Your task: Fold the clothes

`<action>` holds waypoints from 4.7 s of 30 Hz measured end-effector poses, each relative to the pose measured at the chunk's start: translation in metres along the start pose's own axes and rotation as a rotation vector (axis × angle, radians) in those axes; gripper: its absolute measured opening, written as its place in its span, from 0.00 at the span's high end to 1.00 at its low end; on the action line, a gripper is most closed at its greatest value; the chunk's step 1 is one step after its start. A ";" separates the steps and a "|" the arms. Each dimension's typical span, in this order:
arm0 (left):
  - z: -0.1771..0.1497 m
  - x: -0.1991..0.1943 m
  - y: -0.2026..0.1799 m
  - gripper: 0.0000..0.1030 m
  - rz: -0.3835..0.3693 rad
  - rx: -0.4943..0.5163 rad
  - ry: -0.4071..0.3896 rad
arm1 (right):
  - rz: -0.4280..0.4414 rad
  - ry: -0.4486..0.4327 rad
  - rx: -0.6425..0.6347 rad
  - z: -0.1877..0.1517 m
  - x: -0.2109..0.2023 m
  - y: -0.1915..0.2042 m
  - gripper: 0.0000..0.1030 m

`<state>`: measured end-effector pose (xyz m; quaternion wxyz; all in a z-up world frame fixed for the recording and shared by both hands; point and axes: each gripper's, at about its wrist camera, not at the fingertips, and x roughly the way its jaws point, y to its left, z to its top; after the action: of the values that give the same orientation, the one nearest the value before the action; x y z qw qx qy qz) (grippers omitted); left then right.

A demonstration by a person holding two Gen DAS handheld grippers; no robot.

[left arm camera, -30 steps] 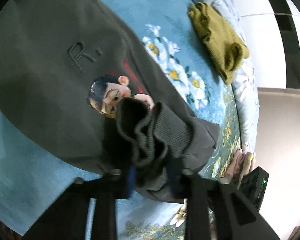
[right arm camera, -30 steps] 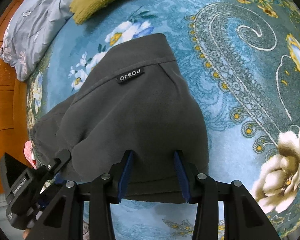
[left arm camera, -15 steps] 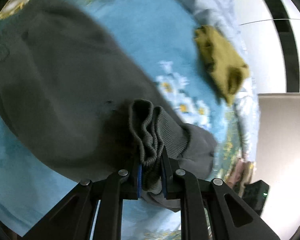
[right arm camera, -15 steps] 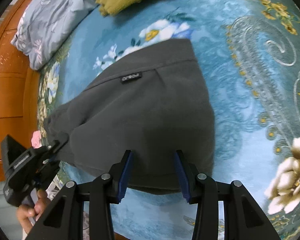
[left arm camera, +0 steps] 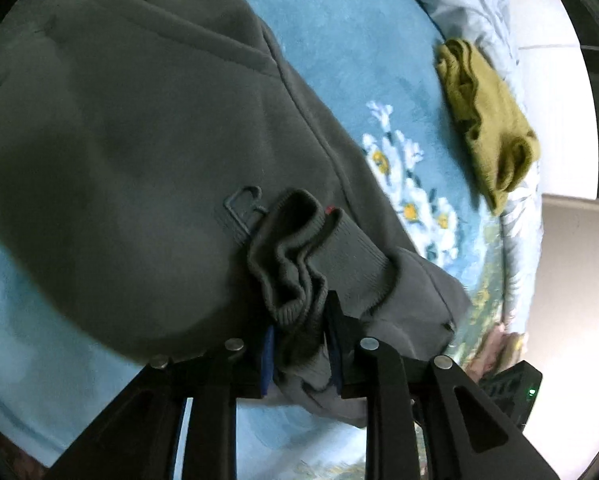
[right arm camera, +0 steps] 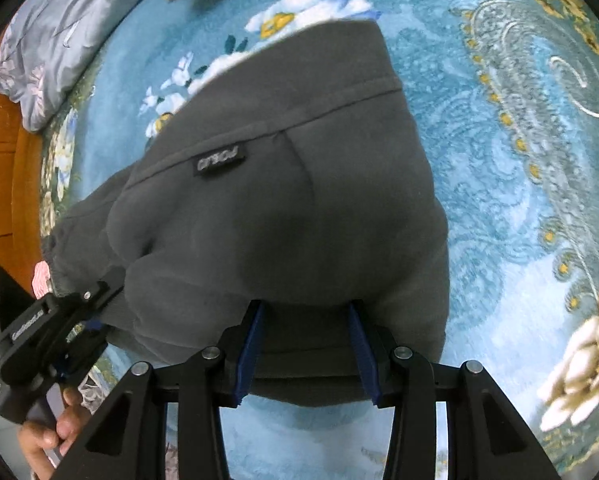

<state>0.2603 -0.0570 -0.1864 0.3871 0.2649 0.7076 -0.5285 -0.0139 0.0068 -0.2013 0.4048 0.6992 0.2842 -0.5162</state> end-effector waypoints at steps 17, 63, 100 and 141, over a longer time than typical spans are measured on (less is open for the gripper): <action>-0.044 -0.153 0.047 0.54 -0.041 -0.163 -0.211 | 0.028 -0.098 -0.192 -0.037 -0.104 0.059 0.55; 0.120 -0.073 0.177 0.54 -0.166 -0.292 -0.059 | -0.347 -0.176 -0.242 -0.046 -0.151 0.194 0.00; -0.092 -0.075 -0.195 0.66 0.634 0.687 -0.344 | 0.133 -0.225 0.017 -0.047 -0.172 -0.047 0.00; 0.000 -0.016 -0.031 0.40 0.403 -0.045 -0.040 | 0.306 -0.004 -0.079 0.019 -0.085 -0.010 0.00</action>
<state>0.2448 -0.0663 -0.1560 0.5048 0.3817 0.6442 -0.4296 -0.0572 -0.0029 -0.1260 0.5065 0.7169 0.1939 -0.4382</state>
